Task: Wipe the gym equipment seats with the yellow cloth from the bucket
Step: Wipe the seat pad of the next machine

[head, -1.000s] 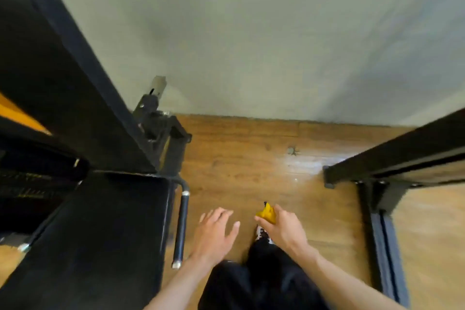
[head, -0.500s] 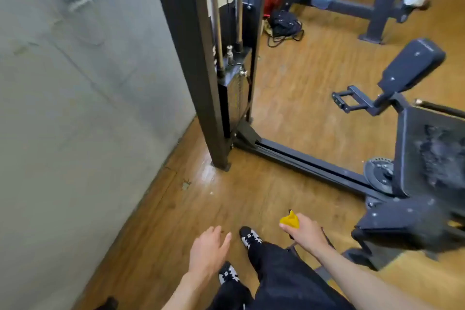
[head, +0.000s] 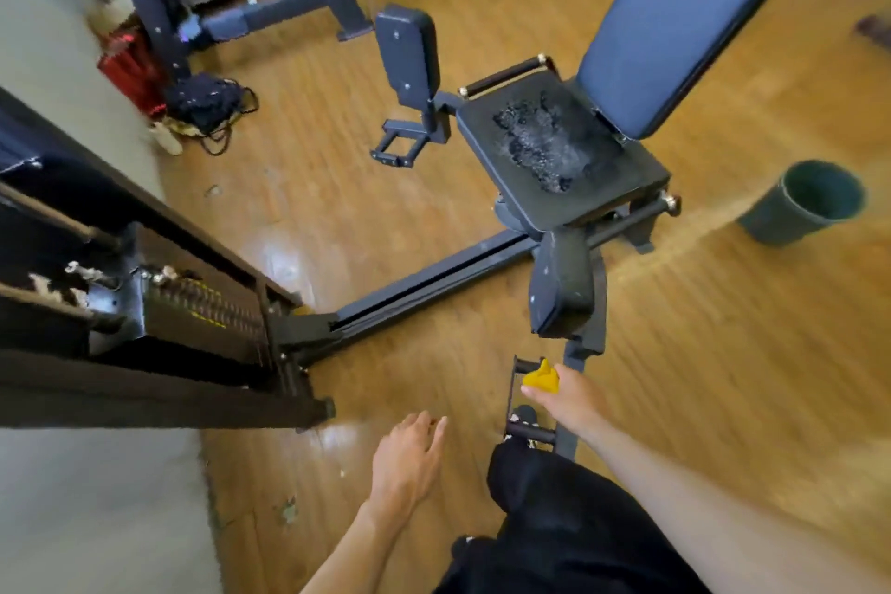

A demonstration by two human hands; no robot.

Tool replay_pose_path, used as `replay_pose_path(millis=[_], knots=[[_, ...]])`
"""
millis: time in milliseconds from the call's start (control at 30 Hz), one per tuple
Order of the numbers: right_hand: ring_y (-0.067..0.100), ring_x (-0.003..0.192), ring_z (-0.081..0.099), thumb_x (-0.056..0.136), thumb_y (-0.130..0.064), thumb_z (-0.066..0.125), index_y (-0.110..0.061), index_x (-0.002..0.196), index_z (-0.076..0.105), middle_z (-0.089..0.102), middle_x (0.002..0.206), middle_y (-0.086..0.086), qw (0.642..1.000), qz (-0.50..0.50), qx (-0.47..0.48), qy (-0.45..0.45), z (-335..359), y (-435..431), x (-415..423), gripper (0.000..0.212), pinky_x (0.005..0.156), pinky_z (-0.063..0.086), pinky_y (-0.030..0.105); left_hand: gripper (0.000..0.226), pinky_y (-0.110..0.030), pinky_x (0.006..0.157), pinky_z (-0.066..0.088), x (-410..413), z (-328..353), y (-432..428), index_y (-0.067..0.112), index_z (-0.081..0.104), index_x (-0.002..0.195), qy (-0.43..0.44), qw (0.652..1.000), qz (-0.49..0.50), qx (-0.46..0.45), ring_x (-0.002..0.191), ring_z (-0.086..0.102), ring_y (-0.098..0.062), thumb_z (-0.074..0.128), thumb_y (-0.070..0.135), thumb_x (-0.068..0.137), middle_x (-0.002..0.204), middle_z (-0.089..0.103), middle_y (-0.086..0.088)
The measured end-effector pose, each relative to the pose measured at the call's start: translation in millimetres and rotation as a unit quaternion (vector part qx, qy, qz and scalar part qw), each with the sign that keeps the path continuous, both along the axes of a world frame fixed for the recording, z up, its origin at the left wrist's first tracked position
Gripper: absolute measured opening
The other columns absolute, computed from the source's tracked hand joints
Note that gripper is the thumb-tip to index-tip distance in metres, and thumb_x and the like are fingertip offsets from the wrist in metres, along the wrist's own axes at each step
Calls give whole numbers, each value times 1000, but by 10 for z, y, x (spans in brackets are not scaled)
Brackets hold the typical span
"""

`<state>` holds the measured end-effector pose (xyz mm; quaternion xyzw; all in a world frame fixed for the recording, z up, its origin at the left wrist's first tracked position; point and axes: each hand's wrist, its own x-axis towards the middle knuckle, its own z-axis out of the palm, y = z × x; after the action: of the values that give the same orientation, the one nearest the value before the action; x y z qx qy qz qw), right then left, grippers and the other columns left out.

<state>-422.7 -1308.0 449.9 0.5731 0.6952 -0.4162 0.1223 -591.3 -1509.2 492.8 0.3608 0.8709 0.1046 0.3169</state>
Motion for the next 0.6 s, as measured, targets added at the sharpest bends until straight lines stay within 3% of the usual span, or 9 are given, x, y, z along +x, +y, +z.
replay_pose_path(millis=[67, 233, 333, 433, 500, 600], knots=[[20, 94, 63, 81, -61, 72, -23, 102, 55, 64, 98, -2, 999, -40, -4, 1, 13, 136, 19, 46, 76, 50, 31, 39, -35, 82, 56, -109, 17, 340, 29, 62, 91, 0, 999, -37, 5, 82, 61, -5, 35, 54, 106, 88, 61, 11], [16, 90, 58, 86, -55, 70, -19, 106, 55, 61, 97, -3, 994, -100, -36, 6, 39, 437, 28, 44, 76, 46, 30, 40, -36, 80, 55, -307, 44, 1179, 27, 60, 87, 13, 993, -118, 11, 78, 59, -8, 36, 53, 106, 84, 58, 10], [15, 87, 62, 86, -51, 73, -23, 95, 56, 63, 89, -5, 989, -140, -42, 9, 111, 616, 94, 33, 69, 43, 26, 38, -35, 81, 55, -400, 51, 1614, 28, 64, 96, -1, 987, -157, 18, 81, 61, -8, 36, 51, 107, 87, 61, 10], [10, 70, 59, 89, -43, 73, -29, 78, 57, 64, 77, -4, 985, -168, -44, 3, 167, 812, 190, 24, 55, 40, 20, 37, -38, 80, 55, -525, 45, 1993, 25, 64, 95, -15, 981, -194, 20, 82, 62, -13, 37, 47, 107, 88, 62, 6], [16, 74, 63, 89, -44, 72, -26, 84, 60, 67, 79, -1, 978, -205, -38, -4, 161, 977, 234, 22, 60, 46, 27, 36, -42, 81, 54, -671, 4, 2248, 23, 63, 94, -13, 976, -218, 10, 84, 63, -17, 38, 46, 106, 89, 62, 5], [21, 78, 66, 86, -51, 72, -22, 99, 59, 64, 81, -2, 963, -266, -29, -12, 57, 1259, 253, 34, 64, 50, 37, 34, -42, 78, 53, -919, -54, 2648, 22, 56, 86, -16, 964, -265, -10, 85, 63, -23, 39, 44, 106, 89, 61, 3]])
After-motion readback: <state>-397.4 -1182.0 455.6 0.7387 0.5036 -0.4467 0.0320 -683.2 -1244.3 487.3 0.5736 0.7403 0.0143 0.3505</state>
